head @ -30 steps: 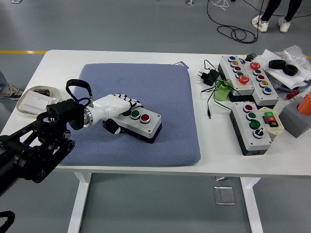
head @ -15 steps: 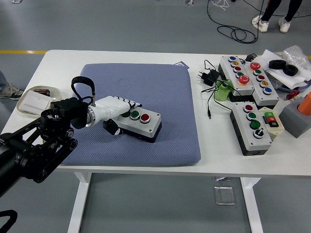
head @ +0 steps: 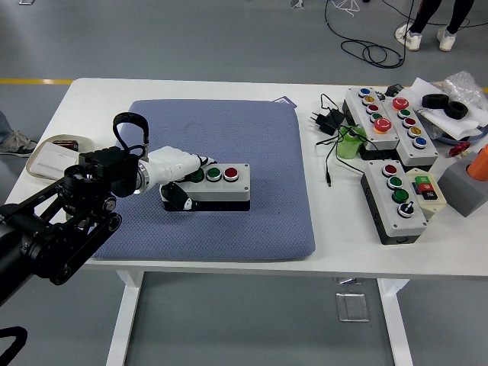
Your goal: Pick up the button,place it on the desk,press the button,press the button
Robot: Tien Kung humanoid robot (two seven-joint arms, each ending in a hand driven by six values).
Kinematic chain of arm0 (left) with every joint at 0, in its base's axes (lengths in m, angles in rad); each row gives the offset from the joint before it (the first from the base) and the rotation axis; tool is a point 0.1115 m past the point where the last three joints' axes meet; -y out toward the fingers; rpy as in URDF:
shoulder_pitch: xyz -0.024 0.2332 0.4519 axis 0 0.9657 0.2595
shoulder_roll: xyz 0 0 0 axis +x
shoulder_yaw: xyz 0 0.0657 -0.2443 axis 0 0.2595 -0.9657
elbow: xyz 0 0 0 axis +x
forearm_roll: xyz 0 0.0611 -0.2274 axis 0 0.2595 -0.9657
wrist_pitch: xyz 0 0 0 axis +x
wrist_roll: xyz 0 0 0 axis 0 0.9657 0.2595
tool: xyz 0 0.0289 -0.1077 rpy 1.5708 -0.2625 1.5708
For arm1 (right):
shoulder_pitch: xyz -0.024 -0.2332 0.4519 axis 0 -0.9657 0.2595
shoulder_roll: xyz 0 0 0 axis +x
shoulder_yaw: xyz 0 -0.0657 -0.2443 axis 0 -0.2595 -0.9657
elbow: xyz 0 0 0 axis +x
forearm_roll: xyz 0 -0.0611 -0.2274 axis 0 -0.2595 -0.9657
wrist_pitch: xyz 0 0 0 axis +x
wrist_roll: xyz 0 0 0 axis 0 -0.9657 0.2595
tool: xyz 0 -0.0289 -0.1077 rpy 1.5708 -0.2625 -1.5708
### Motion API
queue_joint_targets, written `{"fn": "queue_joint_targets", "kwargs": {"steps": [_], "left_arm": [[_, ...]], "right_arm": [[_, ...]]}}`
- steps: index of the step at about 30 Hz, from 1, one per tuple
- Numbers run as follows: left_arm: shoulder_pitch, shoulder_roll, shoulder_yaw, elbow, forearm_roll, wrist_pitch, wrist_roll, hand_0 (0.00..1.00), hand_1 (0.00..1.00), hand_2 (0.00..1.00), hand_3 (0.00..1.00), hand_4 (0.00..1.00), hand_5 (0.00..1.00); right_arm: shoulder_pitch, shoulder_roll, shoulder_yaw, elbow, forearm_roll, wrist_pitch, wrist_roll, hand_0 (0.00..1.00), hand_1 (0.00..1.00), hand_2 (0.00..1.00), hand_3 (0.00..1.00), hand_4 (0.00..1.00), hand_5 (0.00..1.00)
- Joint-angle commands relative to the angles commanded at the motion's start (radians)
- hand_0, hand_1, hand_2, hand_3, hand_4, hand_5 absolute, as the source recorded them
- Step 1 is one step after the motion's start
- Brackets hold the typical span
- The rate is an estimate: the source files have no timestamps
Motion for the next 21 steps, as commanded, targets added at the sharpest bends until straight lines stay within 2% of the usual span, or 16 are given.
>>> {"fn": "queue_joint_targets", "kwargs": {"steps": [4,5,10,11,16,17,21], "left_arm": [[0.001,0.002,-0.001,0.001,0.0,-0.001,-0.006,0.568,0.641,0.738,0.998,0.616,0.239],[0.001,0.003,-0.001,0.0,0.0,-0.003,-0.006,0.609,0.738,0.839,0.998,0.585,0.221],[0.001,0.005,-0.004,-0.004,0.0,0.007,-0.008,0.609,0.738,0.839,0.998,0.585,0.221],[0.001,0.005,-0.004,-0.004,0.0,0.008,-0.008,0.753,0.856,0.945,0.998,0.933,0.659],[-0.001,0.007,-0.006,-0.011,0.0,0.01,-0.013,0.753,0.856,0.945,0.998,0.933,0.659],[-0.001,0.008,-0.007,-0.013,0.0,0.013,-0.012,0.779,0.879,0.976,0.998,0.998,0.824],[-0.001,0.01,-0.011,-0.026,0.0,0.013,-0.006,0.779,0.879,0.976,0.998,0.998,0.824]], "right_arm": [[0.001,0.0,-0.001,0.0,0.002,0.0,0.001,0.641,0.449,0.615,0.561,0.314,0.216],[0.001,0.0,-0.001,0.0,0.003,-0.001,0.001,0.641,0.448,0.616,0.56,0.314,0.216],[0.001,0.0,-0.001,0.0,0.003,-0.001,0.001,0.641,0.448,0.616,0.56,0.314,0.216],[0.001,0.0,-0.001,0.0,0.003,-0.001,0.001,0.64,0.448,0.616,0.561,0.316,0.215],[0.002,-0.001,-0.002,0.0,0.004,0.0,0.001,0.64,0.448,0.616,0.561,0.316,0.215],[0.001,-0.001,-0.002,0.0,0.004,0.0,0.001,0.641,0.448,0.616,0.561,0.316,0.216],[0.002,-0.001,-0.002,0.0,0.003,0.0,0.001,0.641,0.448,0.616,0.561,0.316,0.216]]}}
